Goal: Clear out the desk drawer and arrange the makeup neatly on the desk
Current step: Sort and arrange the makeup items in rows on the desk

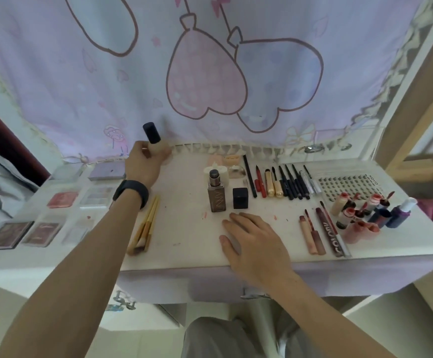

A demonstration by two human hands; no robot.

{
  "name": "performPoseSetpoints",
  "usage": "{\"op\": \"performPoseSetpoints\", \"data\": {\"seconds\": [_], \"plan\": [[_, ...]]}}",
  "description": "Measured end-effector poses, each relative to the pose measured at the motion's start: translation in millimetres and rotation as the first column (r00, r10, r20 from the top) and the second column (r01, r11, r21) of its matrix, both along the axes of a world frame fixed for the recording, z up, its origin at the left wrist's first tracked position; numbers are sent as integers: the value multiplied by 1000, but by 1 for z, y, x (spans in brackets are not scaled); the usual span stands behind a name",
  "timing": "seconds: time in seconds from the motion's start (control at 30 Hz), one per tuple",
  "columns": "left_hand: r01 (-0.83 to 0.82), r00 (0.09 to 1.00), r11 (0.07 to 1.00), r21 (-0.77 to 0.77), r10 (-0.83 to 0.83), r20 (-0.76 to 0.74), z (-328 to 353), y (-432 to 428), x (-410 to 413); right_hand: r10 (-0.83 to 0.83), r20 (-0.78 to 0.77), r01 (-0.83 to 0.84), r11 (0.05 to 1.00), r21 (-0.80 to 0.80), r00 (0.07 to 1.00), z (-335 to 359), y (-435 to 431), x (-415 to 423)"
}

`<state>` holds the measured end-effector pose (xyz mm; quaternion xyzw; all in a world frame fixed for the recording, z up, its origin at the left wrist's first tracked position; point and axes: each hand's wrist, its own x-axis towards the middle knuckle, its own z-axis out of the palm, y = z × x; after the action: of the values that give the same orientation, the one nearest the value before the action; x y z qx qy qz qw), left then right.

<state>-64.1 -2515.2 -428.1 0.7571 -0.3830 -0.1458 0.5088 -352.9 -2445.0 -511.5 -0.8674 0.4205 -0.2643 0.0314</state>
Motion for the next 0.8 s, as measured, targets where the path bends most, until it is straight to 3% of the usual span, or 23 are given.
{"op": "performPoseSetpoints", "data": {"seconds": [0.1, 0.27, 0.4, 0.47, 0.53, 0.6, 0.67, 0.8], "plan": [[18, 994, 982, -189, -37, -99, 13, 42, -20, -7, 11, 7, 1000, -10, 1000, 3, 1, 0], [135, 959, 949, -286, -197, -202, 20, 118, -65, -3, 131, 0, 1000, 25, 991, 6, 6, -3], [232, 914, 935, -269, -304, -268, 13, 171, -107, 16, 227, -28, 998, 50, 974, 17, 15, -10], [276, 891, 933, -231, -339, -303, 6, 190, -126, -60, 385, -12, 983, 182, 921, 29, 26, -16], [334, 869, 926, -176, -375, -323, -4, 206, -142, -171, 603, -129, 897, 422, 779, 46, 44, -26], [407, 864, 907, -104, -420, -276, -14, 217, -156, -223, 696, -336, 750, 570, 683, 58, 59, -42], [487, 850, 872, -49, -486, -201, -21, 224, -168, -174, 704, -445, 666, 599, 688, 62, 73, -59], [597, 794, 802, -4, -591, -142, -33, 231, -192, -153, 638, -345, 734, 585, 755, 56, 87, -87]]}}
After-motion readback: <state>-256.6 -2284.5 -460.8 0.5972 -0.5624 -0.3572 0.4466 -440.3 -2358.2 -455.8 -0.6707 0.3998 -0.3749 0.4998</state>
